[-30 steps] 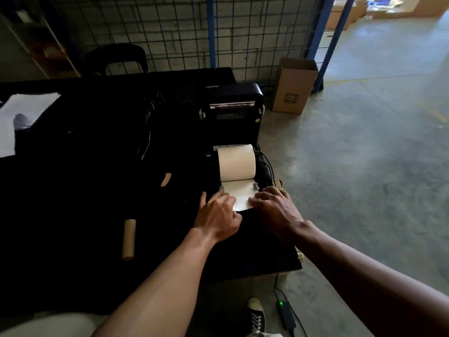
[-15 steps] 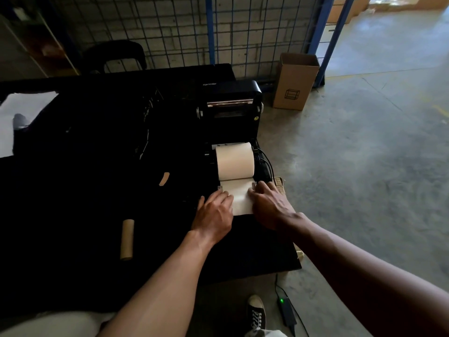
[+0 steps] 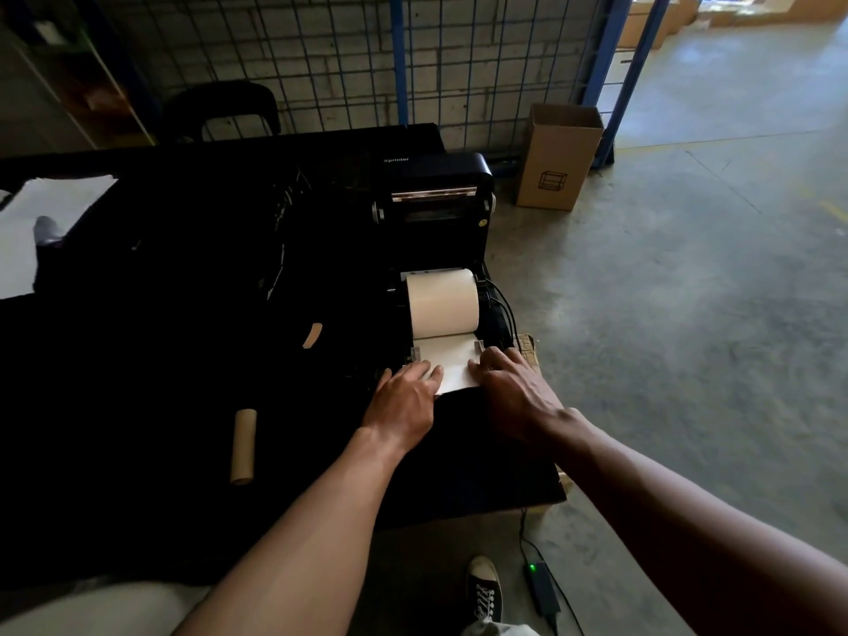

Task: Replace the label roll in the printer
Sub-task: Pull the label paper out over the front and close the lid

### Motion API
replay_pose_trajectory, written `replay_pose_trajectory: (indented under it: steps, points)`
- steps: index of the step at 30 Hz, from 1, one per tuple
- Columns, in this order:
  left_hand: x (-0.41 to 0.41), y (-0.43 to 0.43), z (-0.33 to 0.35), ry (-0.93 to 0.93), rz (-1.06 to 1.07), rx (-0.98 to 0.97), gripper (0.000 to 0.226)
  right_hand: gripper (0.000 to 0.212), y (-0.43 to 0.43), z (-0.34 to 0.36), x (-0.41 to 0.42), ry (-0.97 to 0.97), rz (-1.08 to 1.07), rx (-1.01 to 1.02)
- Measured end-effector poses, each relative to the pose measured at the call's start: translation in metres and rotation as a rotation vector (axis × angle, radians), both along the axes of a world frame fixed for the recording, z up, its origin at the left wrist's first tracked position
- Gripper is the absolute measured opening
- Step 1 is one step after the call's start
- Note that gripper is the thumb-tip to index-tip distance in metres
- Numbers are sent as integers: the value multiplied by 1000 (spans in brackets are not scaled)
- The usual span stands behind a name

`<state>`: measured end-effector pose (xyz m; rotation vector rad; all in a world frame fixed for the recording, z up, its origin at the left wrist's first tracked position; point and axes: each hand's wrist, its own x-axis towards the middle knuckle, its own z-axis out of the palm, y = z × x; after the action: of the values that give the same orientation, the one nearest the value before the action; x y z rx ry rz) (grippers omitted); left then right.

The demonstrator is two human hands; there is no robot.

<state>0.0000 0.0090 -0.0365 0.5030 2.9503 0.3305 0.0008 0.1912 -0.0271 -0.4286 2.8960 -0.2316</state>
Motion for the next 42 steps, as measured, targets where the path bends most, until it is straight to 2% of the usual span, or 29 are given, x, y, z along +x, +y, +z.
replay_pose_trajectory:
  steps: [8, 15, 21, 31, 34, 38, 42]
  points:
    - [10, -8, -6, -17, -63, 28, 47, 57, 9, -11, 16, 62, 73, -62]
    - [18, -12, -6, -57, -118, -1, 49, 52, 10, 1, 23, -22, 102, 33]
    - [15, -12, -2, -131, -121, 23, 49, 41, 9, 6, 26, -46, 99, 7]
    - [31, -9, 6, -130, -111, -36, 46, 39, 14, 1, 31, -56, 139, 27]
    - [32, -7, 13, -169, -119, -61, 50, 44, 15, 5, 33, -74, 125, 9]
    - [26, -6, 23, -173, -68, 8, 42, 59, 14, 22, 30, -108, 18, -100]
    - [16, -3, 21, -118, 75, 147, 46, 38, 13, 31, 18, -67, -27, -161]
